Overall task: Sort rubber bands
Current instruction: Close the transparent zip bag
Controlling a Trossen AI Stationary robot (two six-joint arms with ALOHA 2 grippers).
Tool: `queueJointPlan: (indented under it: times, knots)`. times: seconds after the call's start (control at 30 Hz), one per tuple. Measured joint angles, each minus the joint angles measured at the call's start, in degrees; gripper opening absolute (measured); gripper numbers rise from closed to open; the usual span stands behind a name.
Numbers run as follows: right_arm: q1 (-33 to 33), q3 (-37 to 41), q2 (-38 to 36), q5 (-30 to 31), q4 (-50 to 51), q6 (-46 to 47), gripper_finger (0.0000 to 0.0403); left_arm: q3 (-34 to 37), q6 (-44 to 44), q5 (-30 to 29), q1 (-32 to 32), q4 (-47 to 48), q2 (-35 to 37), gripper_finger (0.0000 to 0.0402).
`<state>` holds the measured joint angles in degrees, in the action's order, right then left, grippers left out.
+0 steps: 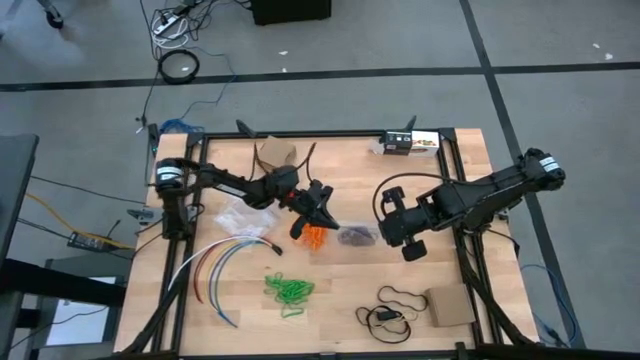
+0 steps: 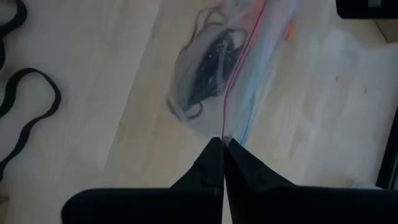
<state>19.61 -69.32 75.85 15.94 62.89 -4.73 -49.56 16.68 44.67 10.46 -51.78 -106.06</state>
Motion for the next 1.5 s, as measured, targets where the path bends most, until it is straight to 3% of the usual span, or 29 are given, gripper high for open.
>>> queueJointPlan:
  times: [0.23, 0.4, 0.5, 0.63, 0.77, 0.9, 1.03, 1.23, 1.37, 1.5]
  knots:
    - [-0.61, 0.05, -0.1, -0.21, -3.8, 1.44, 0.0015, -3.75, -13.38, -0.58, -0.68, 29.77, 7.47, 0.0001]
    - [-1.9, 0.11, -0.2, 2.23, -1.13, 10.36, 0.0078, -8.41, -22.9, -7.25, -1.27, 49.25, 11.93, 0.0001]
    - [-2.26, 0.33, -0.61, 2.34, 0.53, 15.38, 0.0123, -10.49, -25.99, -10.91, -1.77, 55.35, 13.11, 0.0001]
    - [-1.62, 3.83, -2.72, 2.34, -2.69, 19.44, 0.0164, -12.4, -26.88, -11.6, -2.13, 58.36, 13.77, 0.0001]
    - [-0.15, 10.9, -6.66, 2.49, -8.87, 23.18, 0.0177, -13.17, -27.08, -12.54, -2.38, 60.17, 14.03, 0.0001]
    - [1.66, 21.29, -11.92, 3.78, -22.32, 25.93, 0.0174, -13.59, -27.15, -12.77, -2.38, 61.16, 14.03, 0.0001]
    - [3.52, 33.25, -15.39, 7.45, -43.15, 26.04, 0.0168, -13.62, -27.14, -14.09, -2.38, 60.73, 14.01, 0.0001]
    - [5.24, 45.76, -13.49, 15.41, -67.15, 25.63, 0.0164, -13.62, -26.57, -15.7, -2.62, 59.94, 14.01, 0.0001]
    - [6.64, 48.7, -11.07, 22.1, -77.51, 22.71, 0.0156, -13.62, -26.1, -16.58, -3.08, 59.68, 13.99, 0.0001]
    - [6.95, 48.96, -8.44, 23.84, -84.13, 18.62, 0.0143, -13.62, -25.24, -16.82, -3.2, 58.7, 13.98, 0.0001]
